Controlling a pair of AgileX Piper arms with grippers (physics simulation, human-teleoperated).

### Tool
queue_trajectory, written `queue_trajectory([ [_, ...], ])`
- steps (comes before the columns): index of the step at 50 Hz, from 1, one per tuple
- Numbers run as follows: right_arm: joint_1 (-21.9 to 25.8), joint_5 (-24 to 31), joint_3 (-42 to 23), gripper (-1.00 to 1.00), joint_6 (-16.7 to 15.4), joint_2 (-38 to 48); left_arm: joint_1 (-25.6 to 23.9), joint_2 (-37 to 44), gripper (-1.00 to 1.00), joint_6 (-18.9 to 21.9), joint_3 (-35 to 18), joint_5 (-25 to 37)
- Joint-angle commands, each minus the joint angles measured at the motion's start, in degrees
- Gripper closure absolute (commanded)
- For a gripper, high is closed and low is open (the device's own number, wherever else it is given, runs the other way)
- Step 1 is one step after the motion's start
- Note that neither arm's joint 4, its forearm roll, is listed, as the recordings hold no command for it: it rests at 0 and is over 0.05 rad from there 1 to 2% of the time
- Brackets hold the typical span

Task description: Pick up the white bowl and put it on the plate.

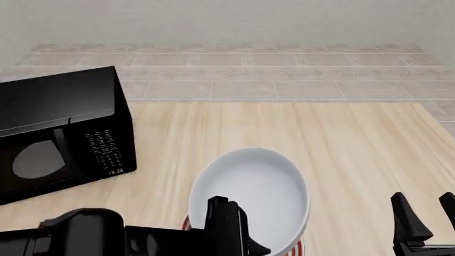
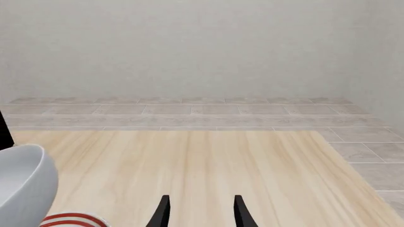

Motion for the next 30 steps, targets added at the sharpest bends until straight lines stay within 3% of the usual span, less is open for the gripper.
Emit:
queue_trajectory([
  [1, -0.01, 0.0, 0.13, -1.0, 0.0, -0.16, 0.11, -0.52, 1.0, -0.63, 1.67, -1.8],
  [30, -0.01, -0.01, 0.13, -1.0, -0.01, -0.15, 0.24, -1.03, 1.0, -2.78, 5.89, -5.24],
])
